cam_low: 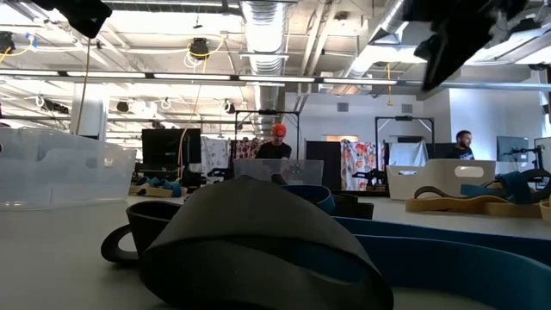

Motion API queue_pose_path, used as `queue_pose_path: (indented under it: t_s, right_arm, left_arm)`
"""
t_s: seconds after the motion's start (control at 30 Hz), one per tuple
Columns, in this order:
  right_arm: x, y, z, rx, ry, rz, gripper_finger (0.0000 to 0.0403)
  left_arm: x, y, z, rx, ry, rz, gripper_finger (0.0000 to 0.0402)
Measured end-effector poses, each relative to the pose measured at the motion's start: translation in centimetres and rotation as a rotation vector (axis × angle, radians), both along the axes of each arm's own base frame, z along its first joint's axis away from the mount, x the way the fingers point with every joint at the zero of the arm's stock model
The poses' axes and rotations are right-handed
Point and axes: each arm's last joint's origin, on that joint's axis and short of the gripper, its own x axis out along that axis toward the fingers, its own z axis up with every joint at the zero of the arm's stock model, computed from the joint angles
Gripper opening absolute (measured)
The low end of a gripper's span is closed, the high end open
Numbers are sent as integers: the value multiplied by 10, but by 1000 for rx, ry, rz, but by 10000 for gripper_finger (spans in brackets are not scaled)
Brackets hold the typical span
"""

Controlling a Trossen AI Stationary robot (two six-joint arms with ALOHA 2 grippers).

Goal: Sort rubber bands into baskets
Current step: Put the brown rubber band into the black bin

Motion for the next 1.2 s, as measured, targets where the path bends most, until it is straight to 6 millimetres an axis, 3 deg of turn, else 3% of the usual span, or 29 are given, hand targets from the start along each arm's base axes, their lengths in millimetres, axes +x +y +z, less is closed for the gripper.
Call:
queue_pose_path:
  t_s: [0.1, 0.23, 0.47, 0.7, 0.87, 0.97, 1.1, 1.2]
  right_arm:
    - [18, 11, -24, -5, -230, 96, 154]
    - [43, 23, -32, -68, -654, 208, 154]
    - [65, 30, -2, -239, -1267, 245, 154]
    - [67, 31, 45, -392, -1641, 213, 154]
    - [67, 31, 79, -443, -1747, 211, 154]
    - [74, 32, 95, -404, -1703, 220, 154]
    - [94, 35, 115, -410, -1409, 308, 154]
    - [111, 34, 116, -399, -1120, 369, 154]
  left_arm:
    - [0, 0, 0, 0, 0, 0, 0]
    - [0, 0, 0, 0, 0, 0, 0]
    - [0, 0, 0, 0, 0, 0, 0]
    - [0, 0, 0, 0, 0, 0, 0]
    - [0, 0, 0, 0, 1, 0, 0]
    - [0, 0, 0, 0, 0, -1, 0]
    - [0, 0, 0, 0, 0, 0, 0]
    - [0, 0, 0, 0, 0, 0, 0]
